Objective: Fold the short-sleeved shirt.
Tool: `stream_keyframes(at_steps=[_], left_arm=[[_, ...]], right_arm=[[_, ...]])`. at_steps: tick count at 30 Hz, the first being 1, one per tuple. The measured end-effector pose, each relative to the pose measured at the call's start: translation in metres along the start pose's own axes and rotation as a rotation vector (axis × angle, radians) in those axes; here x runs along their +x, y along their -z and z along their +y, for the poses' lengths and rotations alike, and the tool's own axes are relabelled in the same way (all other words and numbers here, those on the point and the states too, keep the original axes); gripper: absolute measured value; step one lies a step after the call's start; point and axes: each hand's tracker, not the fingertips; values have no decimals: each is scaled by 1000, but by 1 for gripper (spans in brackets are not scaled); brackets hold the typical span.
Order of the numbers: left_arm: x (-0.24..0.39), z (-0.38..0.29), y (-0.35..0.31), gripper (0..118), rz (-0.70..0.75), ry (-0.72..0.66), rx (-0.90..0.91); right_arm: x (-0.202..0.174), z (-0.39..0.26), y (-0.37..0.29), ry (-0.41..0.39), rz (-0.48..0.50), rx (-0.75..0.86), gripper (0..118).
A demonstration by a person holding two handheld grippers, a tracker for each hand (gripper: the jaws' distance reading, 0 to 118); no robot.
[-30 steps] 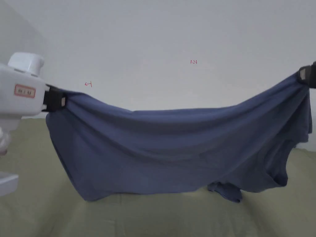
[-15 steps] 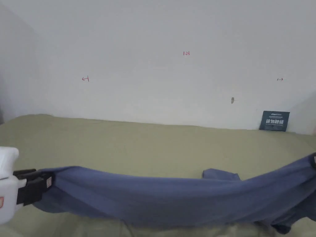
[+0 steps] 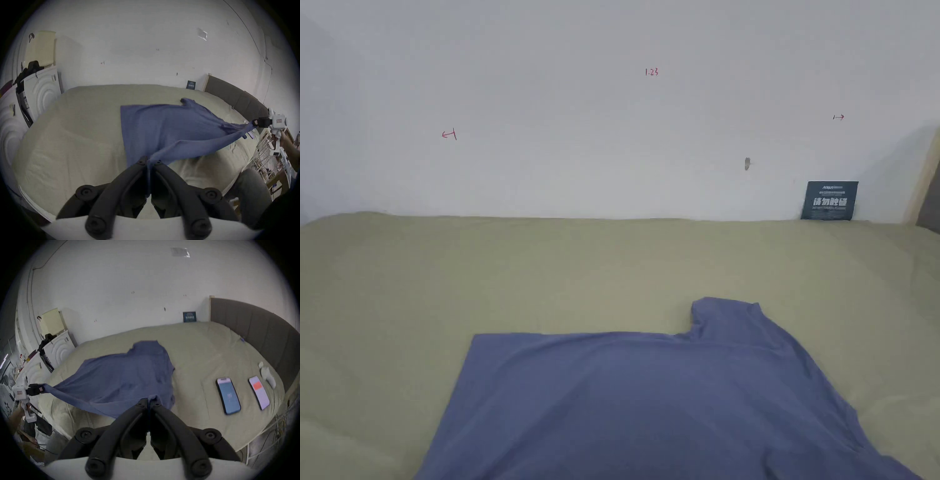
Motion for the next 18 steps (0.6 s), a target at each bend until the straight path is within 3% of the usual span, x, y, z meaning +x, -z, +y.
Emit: stream_keyframes(at_steps=[3, 11, 13, 14, 15, 16, 18], left_arm=[[-8, -26, 9, 4, 0, -16, -38], [-13, -72, 20, 7, 7, -81, -116], [-17, -81, 22, 13, 42, -136, -127], [-23, -85, 20, 35, 38, -195, -142], [-39, -94, 19, 74, 37, -252, -133], [-45, -96, 9, 90, 38, -291, -102], [-50, -94, -11, 90, 88, -337, -64]], right_arm=[[8, -21, 0, 29, 6, -30, 2], [14, -62, 17, 3, -41, -103, 2], [20, -67, 23, 9, -64, -115, 2], [11, -62, 15, 16, -72, -136, 4], [13, -64, 13, 20, -105, -163, 20], [13, -64, 9, 15, -129, -174, 42], [11, -61, -6, -23, -120, -146, 80]])
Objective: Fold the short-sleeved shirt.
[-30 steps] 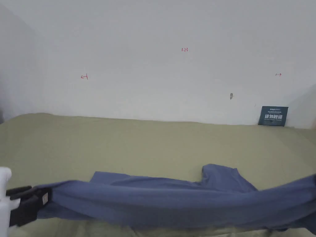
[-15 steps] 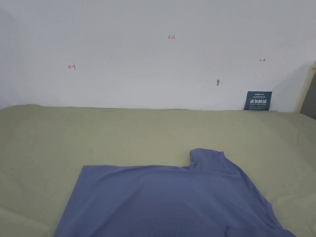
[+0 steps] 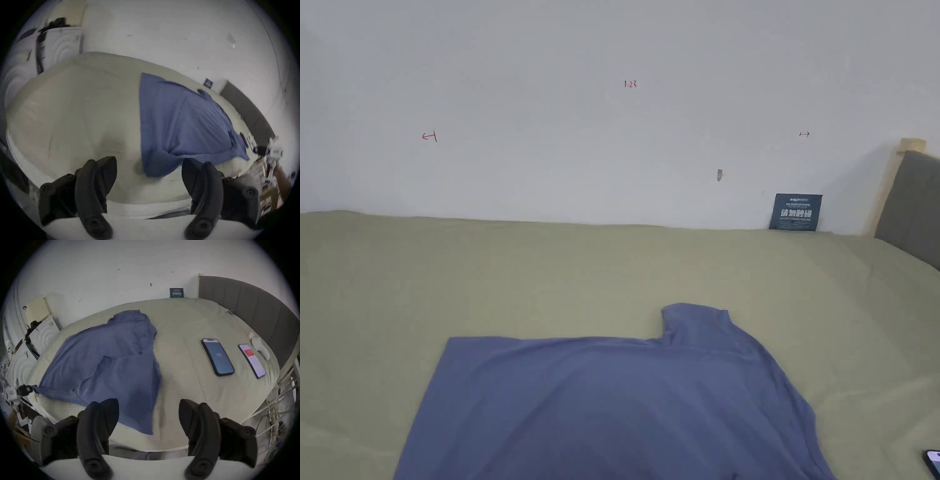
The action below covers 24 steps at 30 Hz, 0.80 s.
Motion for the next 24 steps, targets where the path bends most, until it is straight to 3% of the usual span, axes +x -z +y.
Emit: stream_keyframes(at_steps=[3, 7, 8, 9, 10, 11, 12, 18, 19, 20, 22, 24], left_arm=[[-2, 15, -22, 90, 46, 37, 100], [40, 28, -40, 89, 29, 68, 138], [46, 30, -40, 87, 22, 72, 128], [59, 31, -40, 81, 15, 77, 117], [65, 31, -40, 67, 17, 85, 114], [71, 29, -39, 36, 20, 106, 114], [77, 26, -36, 0, 66, 142, 111], [68, 15, -23, 0, 63, 165, 78], [67, 14, -21, 0, 66, 178, 63], [67, 12, -19, 10, 72, 179, 53], [52, 9, -2, 80, 54, 169, 4], [50, 3, 12, 99, 24, 120, -57]], right_arm=[[-8, 7, -20, -57, -22, 79, 79], [-20, 13, -37, -35, -1, 139, 78], [-24, 15, -41, -28, 8, 152, 73], [-28, 17, -43, -29, 22, 158, 53], [-32, 17, -44, -35, 25, 163, 22], [-37, 18, -44, -54, -2, 184, 0], [-36, 18, -40, -67, -9, 170, 0], [-44, 20, -34, -94, 2, 143, 0], [-45, 21, -33, -89, 4, 139, 0], [-43, 18, -31, -83, 11, 134, 0], [-43, 17, -29, -77, 19, 126, 0], [-37, 12, -22, -68, 20, 105, 0]])
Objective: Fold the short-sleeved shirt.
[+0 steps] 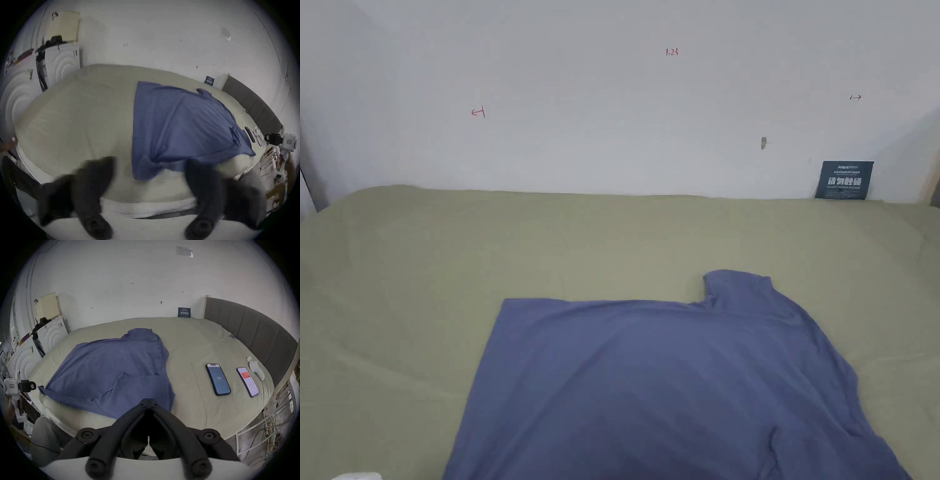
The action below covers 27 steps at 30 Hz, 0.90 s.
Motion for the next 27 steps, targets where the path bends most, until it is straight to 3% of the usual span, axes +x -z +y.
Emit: stream_keyframes(at_steps=[2, 7, 8, 10, 11, 13, 14, 15, 16, 20, 21, 22, 23, 25, 27], left_arm=[[1, -2, 9, 107, -14, 9, 2], [2, -7, 38, 103, 46, 45, -86], [1, -7, 42, 93, 48, 52, -88], [3, -10, 46, 10, 81, 57, -127], [3, -10, 42, 4, 62, 51, -105], [9, -6, 32, 4, 30, 43, -86], [9, -4, 29, 4, 27, 40, -65], [8, -2, 26, 4, 24, 37, -57], [6, 1, 25, 4, 21, 34, -56], [-1, 2, 29, 4, 16, 33, -51], [-9, -2, 33, 4, 13, 29, -48], [-11, -2, 33, 4, 9, 19, -48], [-12, -2, 32, 4, 3, 3, -45], [-5, -5, 30, 4, -11, -28, -30], [-5, -5, 29, 4, -14, -33, -20]], right_arm=[[1, -2, 3, 10, 5, -14, 0], [2, -6, 11, 30, 8, -46, 0], [7, -10, 17, 30, 8, -51, 0], [14, -12, 28, 48, 24, -104, 2], [18, -14, 36, 63, 32, -144, 11], [27, -18, 52, 84, 56, -230, 81], [31, -21, 58, 87, 45, -248, 104], [35, -24, 60, 85, 53, -224, 105], [45, -34, 71, 91, 39, -231, 99], [41, -40, 91, 23, 22, -309, 94], [39, -41, 90, -14, 21, -323, 66], [38, -42, 88, -43, 31, -323, 25], [36, -42, 83, -56, 36, -294, 5], [29, -38, 75, -50, 59, -253, 4], [23, -34, 69, -119, 29, -204, 4]])
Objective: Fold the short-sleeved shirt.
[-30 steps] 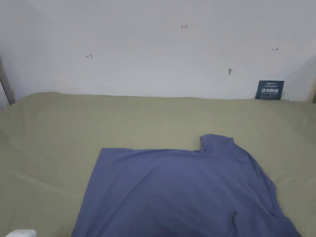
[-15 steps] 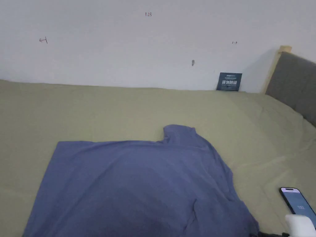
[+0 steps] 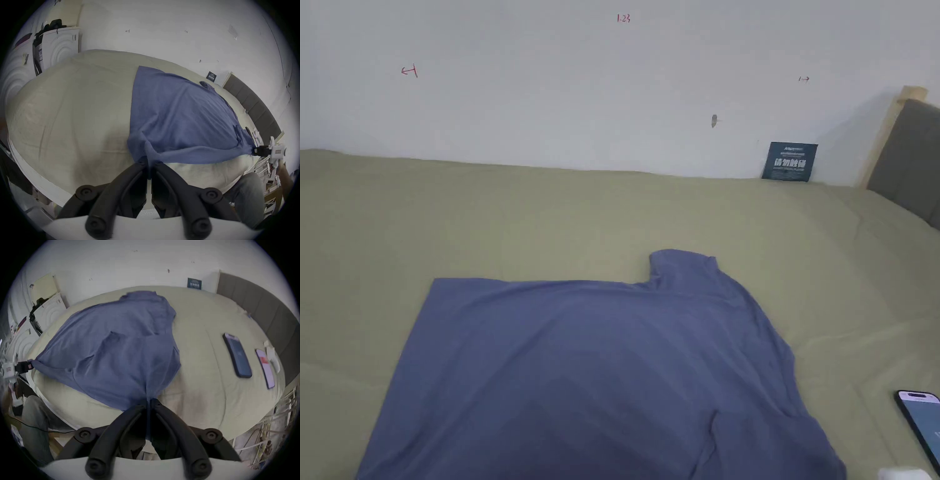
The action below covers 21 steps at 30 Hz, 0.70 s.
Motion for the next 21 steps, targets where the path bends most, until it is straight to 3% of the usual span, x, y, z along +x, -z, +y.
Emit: stream_keyframes(at_steps=[1, 6, 11, 21], left_arm=[[0, 0, -1, 4, -3, -1, 7], [3, 12, -9, 4, -33, -3, 31], [-10, 48, -10, 4, -70, -42, 43], [12, 159, 36, 4, -74, 9, -95]], right_arm=[[-7, 8, -9, -16, -6, 24, 4], [1, 25, -26, 73, 36, 117, 4], [5, 60, -42, 79, 53, 176, 4], [27, 158, 18, 83, 77, 138, 4]])
